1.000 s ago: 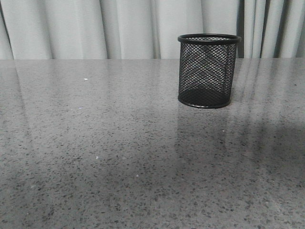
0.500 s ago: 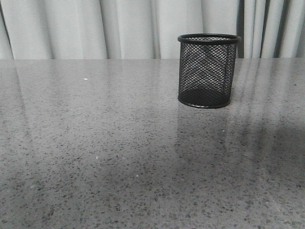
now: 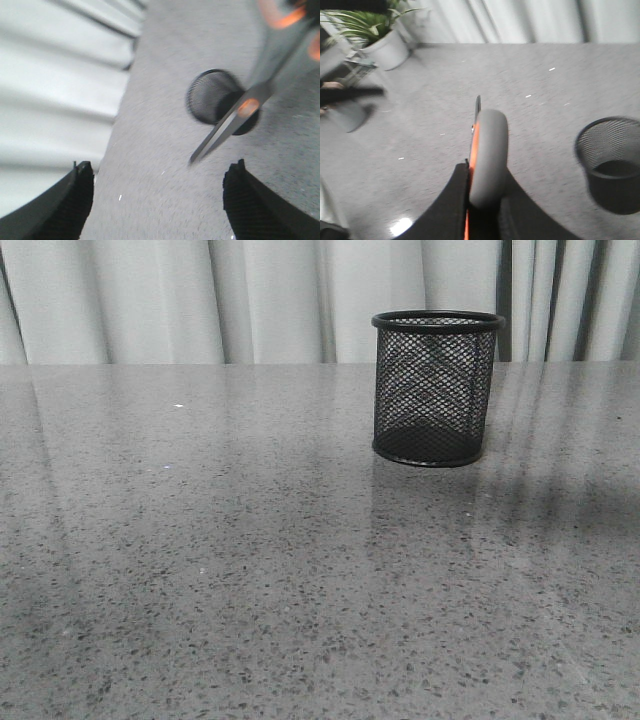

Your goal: Put scissors into bucket

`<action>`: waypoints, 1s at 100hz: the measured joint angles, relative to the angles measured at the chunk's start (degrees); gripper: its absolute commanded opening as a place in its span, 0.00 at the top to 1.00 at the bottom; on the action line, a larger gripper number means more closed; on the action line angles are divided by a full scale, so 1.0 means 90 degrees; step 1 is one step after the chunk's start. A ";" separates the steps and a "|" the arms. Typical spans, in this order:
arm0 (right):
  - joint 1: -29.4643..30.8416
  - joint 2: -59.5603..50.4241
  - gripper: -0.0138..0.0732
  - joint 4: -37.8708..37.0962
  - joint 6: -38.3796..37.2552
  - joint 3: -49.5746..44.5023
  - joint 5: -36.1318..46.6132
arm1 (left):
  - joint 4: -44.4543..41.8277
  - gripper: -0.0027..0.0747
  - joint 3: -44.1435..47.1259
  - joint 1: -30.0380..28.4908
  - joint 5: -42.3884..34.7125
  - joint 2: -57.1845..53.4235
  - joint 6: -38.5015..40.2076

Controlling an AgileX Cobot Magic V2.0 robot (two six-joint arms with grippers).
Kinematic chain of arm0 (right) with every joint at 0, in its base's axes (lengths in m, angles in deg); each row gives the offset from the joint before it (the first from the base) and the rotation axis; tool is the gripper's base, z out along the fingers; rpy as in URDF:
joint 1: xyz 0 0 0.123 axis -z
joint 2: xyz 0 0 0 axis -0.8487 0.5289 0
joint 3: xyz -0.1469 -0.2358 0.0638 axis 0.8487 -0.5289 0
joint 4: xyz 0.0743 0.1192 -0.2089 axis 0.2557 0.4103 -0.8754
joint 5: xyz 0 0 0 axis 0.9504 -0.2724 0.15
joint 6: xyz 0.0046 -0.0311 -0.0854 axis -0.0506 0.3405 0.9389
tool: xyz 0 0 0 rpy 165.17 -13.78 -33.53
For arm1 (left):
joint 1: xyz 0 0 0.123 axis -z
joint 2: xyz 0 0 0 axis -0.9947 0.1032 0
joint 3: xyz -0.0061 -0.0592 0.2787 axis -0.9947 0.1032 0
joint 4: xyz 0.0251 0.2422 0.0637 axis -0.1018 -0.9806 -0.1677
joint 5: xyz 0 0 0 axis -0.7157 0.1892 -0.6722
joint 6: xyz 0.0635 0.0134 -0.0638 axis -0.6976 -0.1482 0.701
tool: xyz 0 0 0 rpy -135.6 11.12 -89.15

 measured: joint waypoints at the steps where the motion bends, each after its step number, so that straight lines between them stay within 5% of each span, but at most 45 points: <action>1: 0.0000 0.0015 0.90 -0.0102 -0.0026 0.0028 -0.0001 | -0.0017 0.33 0.0001 -0.0072 -0.0001 -0.0054 0.0091; 41: 0.0113 0.1432 0.90 -0.2914 -0.1494 0.2083 -0.1435 | -0.0082 0.33 -0.0039 -0.1336 0.0076 -0.1555 0.1110; 65: 0.0113 0.2467 0.90 -0.3430 -0.1785 0.3069 -0.2438 | -0.0082 0.33 -0.0049 -0.1336 0.0092 -0.1815 0.1147; 100: 0.0113 0.3302 0.90 -0.3570 -0.1874 0.3643 -0.2626 | -0.0082 0.33 -0.0049 -0.1336 0.0098 -0.1801 0.1147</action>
